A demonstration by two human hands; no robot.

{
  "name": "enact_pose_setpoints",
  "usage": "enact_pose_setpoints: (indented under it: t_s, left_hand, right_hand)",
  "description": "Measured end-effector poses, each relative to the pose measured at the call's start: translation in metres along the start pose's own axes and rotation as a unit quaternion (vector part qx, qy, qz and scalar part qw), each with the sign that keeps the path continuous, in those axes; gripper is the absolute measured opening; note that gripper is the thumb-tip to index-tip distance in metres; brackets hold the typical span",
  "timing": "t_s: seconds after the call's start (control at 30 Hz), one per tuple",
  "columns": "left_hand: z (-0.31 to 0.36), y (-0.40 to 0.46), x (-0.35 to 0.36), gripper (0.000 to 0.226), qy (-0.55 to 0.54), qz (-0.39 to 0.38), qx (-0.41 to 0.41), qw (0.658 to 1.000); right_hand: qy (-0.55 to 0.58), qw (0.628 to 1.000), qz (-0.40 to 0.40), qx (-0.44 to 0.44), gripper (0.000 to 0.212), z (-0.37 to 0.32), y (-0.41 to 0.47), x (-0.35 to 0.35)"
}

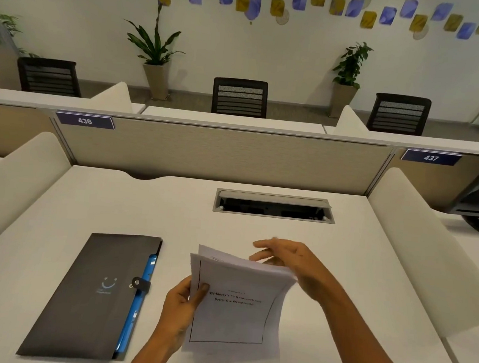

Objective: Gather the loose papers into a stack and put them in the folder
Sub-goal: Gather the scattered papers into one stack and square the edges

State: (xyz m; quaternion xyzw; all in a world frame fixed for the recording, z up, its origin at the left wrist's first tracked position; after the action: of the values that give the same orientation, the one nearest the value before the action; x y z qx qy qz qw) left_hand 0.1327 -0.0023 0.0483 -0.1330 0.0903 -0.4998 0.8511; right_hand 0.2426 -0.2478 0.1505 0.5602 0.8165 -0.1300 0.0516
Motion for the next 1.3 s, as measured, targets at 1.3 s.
enact_pose_setpoints:
  t_s: [1.3]
  left_hand:
    - [0.026, -0.027, 0.027, 0.057, 0.030, 0.016, 0.144, 0.989]
  right_hand:
    - [0.090, 0.922, 0.376, 0.022, 0.051, 0.096, -0.081, 0.026]
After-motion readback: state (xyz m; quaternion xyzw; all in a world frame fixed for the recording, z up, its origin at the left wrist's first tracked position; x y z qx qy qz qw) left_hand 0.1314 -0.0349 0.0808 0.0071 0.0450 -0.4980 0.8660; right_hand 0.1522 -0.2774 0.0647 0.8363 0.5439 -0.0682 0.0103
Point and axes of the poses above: each hand's wrist, its own y-axis towards the middle knuckle, its own x-axis out of the palm, z = x × y, the point moved 8 cm from there along y, towards the middle knuckle, and after that the axes turned 12 degrees about z, right-handed, at the moved point
